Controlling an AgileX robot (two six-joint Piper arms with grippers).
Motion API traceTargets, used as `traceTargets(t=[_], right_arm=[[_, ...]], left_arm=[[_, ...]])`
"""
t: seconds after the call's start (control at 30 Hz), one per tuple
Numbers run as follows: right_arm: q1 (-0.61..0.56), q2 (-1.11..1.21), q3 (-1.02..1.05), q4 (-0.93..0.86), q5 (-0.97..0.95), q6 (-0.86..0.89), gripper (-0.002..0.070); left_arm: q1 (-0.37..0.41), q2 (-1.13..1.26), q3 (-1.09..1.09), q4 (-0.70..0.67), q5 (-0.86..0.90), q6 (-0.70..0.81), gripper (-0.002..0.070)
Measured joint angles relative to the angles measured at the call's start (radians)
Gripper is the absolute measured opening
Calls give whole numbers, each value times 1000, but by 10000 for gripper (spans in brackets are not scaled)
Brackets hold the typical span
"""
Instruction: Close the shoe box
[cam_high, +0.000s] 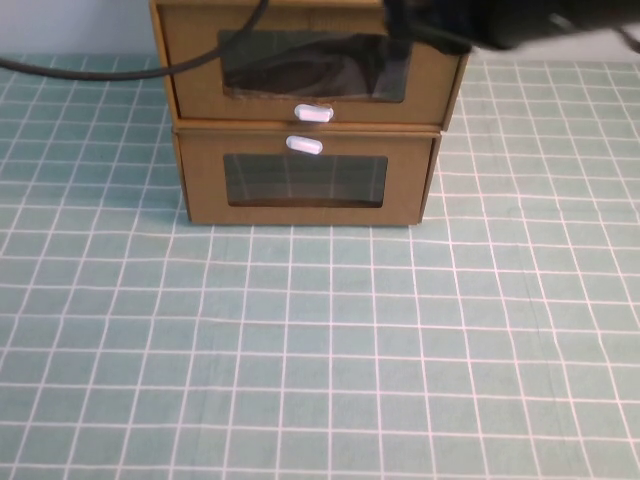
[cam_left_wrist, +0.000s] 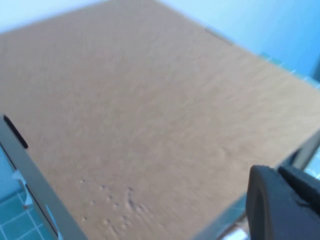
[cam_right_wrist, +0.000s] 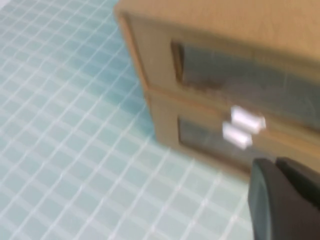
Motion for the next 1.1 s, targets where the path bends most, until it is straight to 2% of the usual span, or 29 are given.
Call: traceTargets(t=[0.13, 0.37, 0.67, 0.83, 1.1], right_arm=[[44, -224, 209, -57, 21, 71, -11], [64, -694, 617, -72, 42, 157, -11], [64, -1148, 905, -39, 87, 203, -11], [64, -1305, 1034, -35, 31, 186, -11], [64, -1363, 1285, 114, -278, 9, -11]], left_arm=[[0, -147, 137, 0, -43, 2, -5], [0, -515, 563, -8, -218, 75, -5], [0, -1032, 1144, -23, -467, 106, -5], [0, -1310, 1359, -23, -535, 107, -5], [0, -1611, 1643, -23, -558, 108, -5]])
